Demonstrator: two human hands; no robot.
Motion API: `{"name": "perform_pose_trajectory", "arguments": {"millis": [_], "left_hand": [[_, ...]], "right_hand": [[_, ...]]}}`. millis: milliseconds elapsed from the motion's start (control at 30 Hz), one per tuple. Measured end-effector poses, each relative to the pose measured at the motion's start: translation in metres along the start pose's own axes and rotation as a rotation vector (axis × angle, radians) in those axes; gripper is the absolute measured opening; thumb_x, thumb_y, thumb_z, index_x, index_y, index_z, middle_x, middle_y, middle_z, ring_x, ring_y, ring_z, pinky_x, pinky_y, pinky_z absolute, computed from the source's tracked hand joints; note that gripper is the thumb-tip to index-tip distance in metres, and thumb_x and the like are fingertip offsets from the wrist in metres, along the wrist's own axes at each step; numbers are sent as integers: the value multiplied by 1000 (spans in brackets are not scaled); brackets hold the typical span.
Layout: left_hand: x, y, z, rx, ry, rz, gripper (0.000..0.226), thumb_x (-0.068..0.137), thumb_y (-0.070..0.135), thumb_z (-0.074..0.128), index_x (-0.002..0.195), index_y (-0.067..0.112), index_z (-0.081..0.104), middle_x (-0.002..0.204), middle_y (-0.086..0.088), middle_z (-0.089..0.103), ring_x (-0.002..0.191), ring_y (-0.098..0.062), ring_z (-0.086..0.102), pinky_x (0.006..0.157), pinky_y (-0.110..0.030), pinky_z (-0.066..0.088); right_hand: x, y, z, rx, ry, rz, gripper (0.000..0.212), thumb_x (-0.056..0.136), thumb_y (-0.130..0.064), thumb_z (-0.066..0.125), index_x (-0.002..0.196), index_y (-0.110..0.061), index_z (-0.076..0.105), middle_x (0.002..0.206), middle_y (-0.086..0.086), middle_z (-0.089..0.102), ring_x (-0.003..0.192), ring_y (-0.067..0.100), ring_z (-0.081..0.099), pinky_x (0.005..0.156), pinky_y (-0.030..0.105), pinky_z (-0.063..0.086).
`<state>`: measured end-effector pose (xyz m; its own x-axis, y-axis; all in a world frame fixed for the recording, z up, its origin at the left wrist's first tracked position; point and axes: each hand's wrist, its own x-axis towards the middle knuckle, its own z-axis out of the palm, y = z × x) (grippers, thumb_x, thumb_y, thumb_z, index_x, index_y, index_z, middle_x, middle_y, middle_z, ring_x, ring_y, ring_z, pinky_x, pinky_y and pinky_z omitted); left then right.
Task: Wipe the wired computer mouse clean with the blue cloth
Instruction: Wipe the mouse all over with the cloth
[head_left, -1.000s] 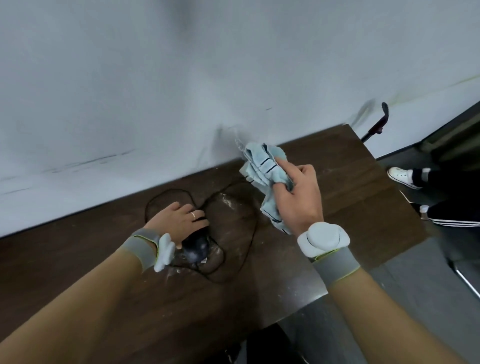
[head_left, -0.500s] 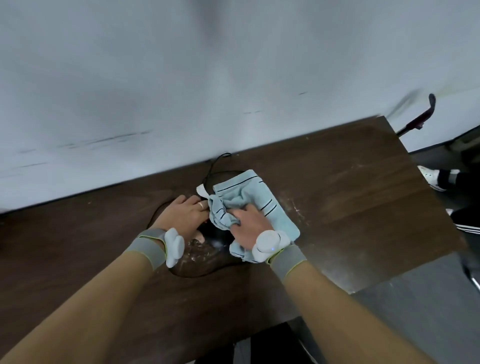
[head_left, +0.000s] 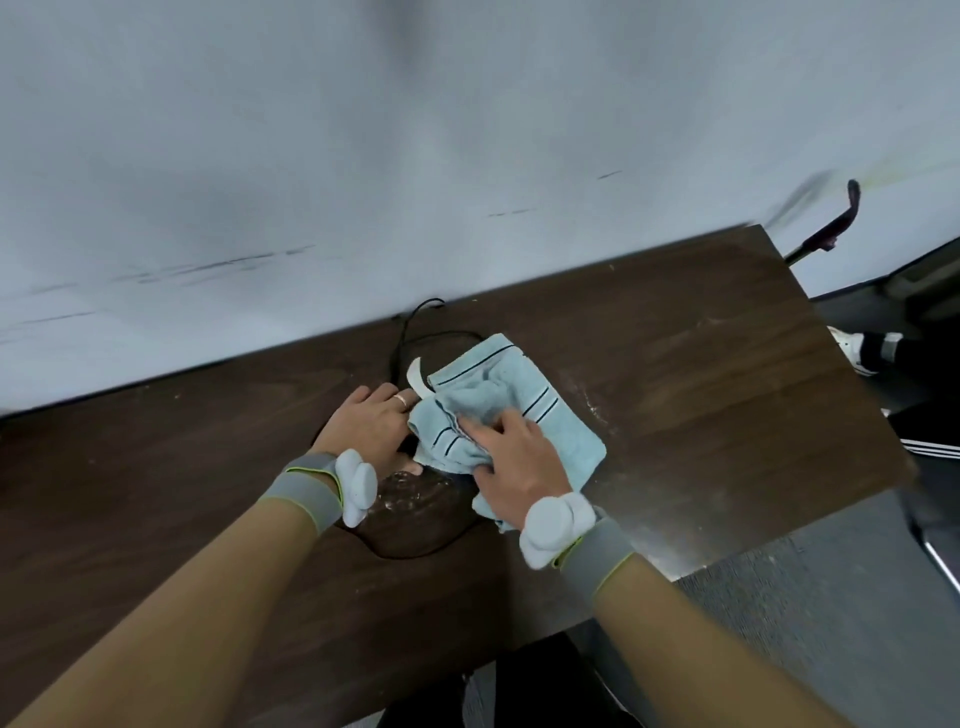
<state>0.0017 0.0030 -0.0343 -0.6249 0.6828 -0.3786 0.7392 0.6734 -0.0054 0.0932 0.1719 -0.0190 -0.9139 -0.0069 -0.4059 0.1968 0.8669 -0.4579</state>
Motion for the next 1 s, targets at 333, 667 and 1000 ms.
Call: {"name": "perform_pose_trajectory", "arguments": {"millis": [333,667,1000], "left_hand": [[-4,2,10,-158,71,-64,72,72,66,50,125,17,50,128,-5,51,116,-26,43,95,-38,35],[-3,5,-3,-657,-48,-343,65,62,76,43,79,16,62,85,-7,61,79,-26,57,67,-35,43],[6,-2,-12,-1082,-129,-574,45,81,42,61,50,11,52,53,-6,46,60,-23,47,54,-32,28]], "right_hand": [[-18,14,-5,-7,259,-9,51,85,-23,53,134,-34,45,110,6,50,102,26,47,86,37,45],[-2,25,-3,-161,267,13,62,84,-19,49,141,-38,31,114,9,48,102,32,47,87,44,42],[12,13,-5,-30,289,-150,65,82,-16,52,139,-42,35,104,3,45,93,22,43,82,33,41]]}}
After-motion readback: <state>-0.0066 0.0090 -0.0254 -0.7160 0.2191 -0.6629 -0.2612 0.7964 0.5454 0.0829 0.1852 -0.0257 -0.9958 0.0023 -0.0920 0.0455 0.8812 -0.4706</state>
